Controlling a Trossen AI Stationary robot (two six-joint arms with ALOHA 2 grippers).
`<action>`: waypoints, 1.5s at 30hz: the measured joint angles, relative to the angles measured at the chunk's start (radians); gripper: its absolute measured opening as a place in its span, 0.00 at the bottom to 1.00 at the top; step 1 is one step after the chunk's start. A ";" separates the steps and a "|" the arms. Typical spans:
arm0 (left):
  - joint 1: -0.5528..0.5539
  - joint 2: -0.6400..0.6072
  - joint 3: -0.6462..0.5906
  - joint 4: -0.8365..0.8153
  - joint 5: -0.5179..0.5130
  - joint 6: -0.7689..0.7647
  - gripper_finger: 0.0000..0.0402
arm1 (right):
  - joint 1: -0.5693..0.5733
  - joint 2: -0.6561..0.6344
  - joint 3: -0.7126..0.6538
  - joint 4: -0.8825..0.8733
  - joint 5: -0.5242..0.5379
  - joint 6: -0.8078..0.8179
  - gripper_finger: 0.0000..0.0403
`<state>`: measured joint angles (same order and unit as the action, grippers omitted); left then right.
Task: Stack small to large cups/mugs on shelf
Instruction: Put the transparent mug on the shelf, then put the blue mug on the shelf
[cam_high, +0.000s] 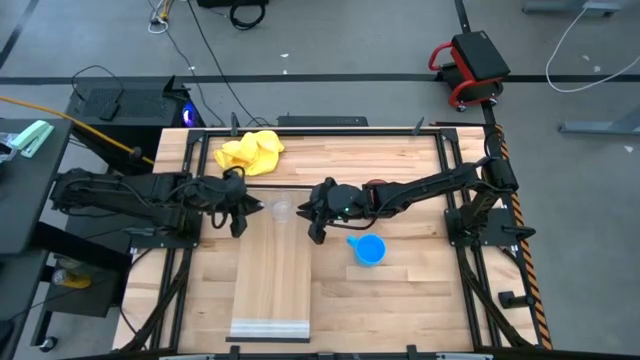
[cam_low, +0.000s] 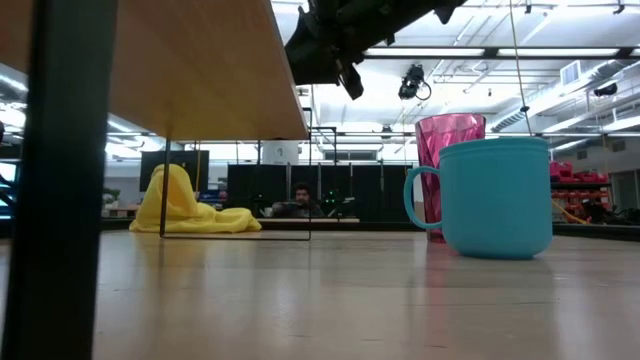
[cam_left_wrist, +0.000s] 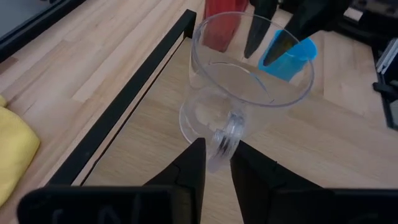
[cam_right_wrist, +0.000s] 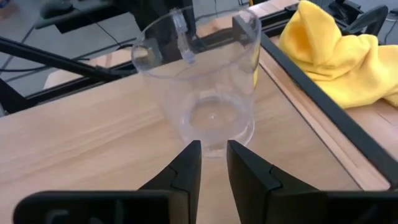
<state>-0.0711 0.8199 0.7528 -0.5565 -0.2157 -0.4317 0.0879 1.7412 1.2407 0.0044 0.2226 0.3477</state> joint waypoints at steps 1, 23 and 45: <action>0.000 -0.009 0.000 -0.005 0.000 -0.004 0.21 | 0.001 0.000 0.000 -0.002 0.000 0.000 0.21; -0.041 -0.240 0.000 -0.151 0.006 -0.143 0.23 | 0.125 -0.361 -0.001 -0.440 0.093 0.299 0.21; -0.335 -0.240 0.000 -0.445 -0.057 -0.542 0.18 | 0.510 -0.443 0.000 -1.276 0.233 1.234 0.19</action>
<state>-0.4059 0.5800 0.7528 -1.0019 -0.2729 -0.9738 0.5980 1.2984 1.2404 -1.2718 0.4551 1.5821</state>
